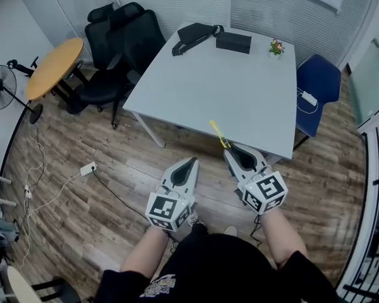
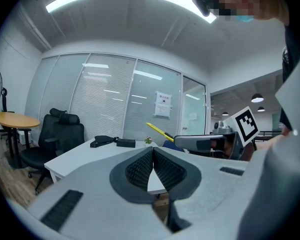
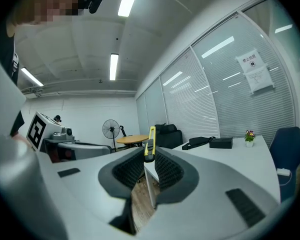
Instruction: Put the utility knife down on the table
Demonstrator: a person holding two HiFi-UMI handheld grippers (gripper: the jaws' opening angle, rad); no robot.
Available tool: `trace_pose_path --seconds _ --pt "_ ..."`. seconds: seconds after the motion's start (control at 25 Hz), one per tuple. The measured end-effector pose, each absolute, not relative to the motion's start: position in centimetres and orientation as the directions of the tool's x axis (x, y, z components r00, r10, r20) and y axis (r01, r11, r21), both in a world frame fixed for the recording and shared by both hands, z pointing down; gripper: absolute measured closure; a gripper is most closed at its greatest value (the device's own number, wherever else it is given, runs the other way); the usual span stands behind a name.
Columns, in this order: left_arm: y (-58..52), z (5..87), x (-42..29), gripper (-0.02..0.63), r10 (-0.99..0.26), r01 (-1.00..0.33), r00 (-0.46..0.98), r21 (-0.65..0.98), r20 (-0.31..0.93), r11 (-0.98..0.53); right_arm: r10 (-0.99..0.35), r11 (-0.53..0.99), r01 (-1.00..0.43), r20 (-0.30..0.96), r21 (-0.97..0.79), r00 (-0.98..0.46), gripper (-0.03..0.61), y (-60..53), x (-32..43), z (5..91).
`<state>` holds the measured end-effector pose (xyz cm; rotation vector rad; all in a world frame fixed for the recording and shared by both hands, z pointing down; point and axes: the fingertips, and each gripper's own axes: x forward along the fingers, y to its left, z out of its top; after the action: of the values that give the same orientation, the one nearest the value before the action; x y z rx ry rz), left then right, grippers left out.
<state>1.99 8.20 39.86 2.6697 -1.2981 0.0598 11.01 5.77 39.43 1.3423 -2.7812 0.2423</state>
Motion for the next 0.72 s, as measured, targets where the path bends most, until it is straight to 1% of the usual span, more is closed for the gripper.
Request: trace_pose_path --seconds 0.4,0.72 --pt "2.8 39.9 -3.2 0.609 -0.735 -0.739 0.672 0.143 0.088 -0.658 -0.805 0.577 -0.812 0.105 -0.089 -0.584 0.509 -0.1 5.2 38.7" --pt "0.2 40.4 -5.4 0.609 -0.733 -0.735 0.675 0.168 0.085 -0.658 -0.806 0.571 -0.817 0.132 -0.085 -0.577 0.509 -3.0 3.1 39.1"
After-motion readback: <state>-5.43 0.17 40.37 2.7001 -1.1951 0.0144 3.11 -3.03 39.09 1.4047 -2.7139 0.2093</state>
